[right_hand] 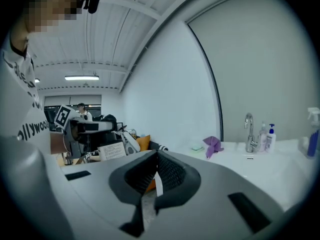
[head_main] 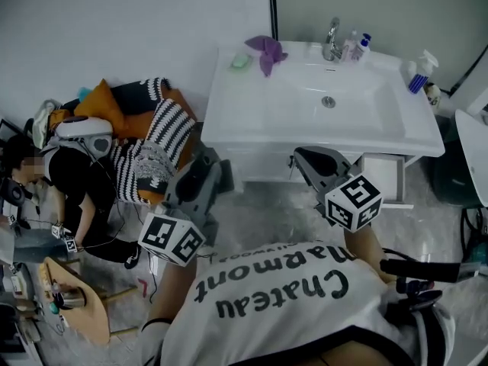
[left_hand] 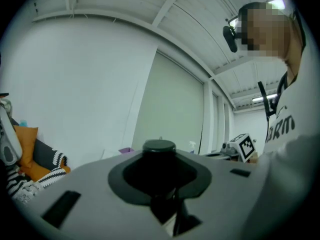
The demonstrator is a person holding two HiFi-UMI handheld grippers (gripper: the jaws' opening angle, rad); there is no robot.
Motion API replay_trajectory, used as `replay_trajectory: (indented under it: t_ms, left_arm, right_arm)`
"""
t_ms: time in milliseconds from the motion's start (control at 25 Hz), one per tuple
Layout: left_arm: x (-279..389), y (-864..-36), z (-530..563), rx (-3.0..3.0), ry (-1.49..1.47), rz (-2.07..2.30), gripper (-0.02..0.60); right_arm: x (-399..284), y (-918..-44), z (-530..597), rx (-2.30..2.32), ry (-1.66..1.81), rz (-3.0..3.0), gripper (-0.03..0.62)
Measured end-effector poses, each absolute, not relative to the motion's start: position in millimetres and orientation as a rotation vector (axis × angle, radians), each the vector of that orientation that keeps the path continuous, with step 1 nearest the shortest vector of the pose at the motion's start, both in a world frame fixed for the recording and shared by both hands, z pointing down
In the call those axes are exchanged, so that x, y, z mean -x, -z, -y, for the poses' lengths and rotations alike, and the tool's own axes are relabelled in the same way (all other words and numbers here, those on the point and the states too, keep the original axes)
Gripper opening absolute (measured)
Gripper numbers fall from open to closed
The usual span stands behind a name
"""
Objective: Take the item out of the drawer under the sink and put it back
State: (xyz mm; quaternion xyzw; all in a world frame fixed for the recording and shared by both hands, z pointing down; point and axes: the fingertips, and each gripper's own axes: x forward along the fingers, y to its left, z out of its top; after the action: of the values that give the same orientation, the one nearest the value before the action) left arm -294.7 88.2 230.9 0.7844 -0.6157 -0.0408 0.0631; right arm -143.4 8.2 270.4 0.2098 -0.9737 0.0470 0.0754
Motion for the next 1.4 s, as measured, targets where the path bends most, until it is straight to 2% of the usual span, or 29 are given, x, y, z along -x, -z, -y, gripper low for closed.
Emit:
replay_trajectory:
  t_ms: [360, 680, 1400]
  left_arm:
    - [304, -236, -73, -2.381, 0.191, 1.787, 0.089]
    - [313, -227, -46, -2.407, 0.193, 1.781, 0.087]
    - [345, -210, 87, -2.44, 0.207, 1.776, 0.088]
  right_arm:
    - [172, -280, -5, -0.626, -0.26, 2.891, 0.011]
    - [205, -274, 15, -0.563, -0.197, 2.89, 0.011]
    - [219, -249, 151, -0.624, -0.121, 2.881, 0.011]
